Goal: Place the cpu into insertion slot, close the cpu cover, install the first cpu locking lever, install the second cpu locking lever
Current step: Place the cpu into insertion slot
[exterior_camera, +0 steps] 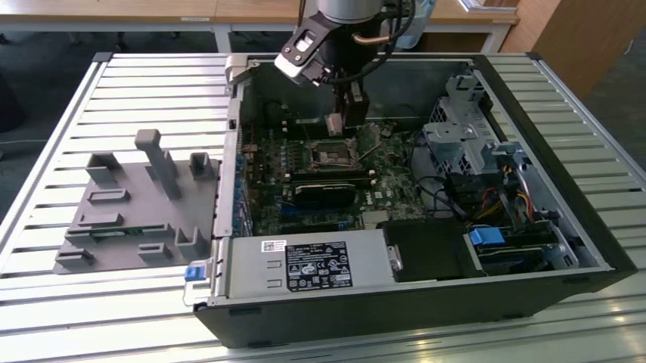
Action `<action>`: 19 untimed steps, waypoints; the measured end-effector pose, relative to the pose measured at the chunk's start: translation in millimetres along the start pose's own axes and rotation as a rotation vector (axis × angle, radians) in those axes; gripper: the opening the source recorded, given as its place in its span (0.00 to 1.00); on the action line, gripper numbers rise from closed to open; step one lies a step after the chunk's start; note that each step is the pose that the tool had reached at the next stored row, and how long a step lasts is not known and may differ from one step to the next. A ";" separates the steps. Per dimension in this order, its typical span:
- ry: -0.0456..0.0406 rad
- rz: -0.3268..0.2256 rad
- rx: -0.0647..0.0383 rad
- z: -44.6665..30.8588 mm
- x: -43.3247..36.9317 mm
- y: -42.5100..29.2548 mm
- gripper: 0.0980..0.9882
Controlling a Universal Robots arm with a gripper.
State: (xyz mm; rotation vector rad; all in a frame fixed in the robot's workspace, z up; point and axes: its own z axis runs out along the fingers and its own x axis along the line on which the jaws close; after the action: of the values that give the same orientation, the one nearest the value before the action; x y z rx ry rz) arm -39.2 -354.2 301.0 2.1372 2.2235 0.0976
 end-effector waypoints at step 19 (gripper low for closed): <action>-0.0018 0.017 0.000 21.3 5.9 -1.5 0.50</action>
State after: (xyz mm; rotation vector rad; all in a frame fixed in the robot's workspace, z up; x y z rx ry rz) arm -39.1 -348.2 279.7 2.1553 2.2049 0.0965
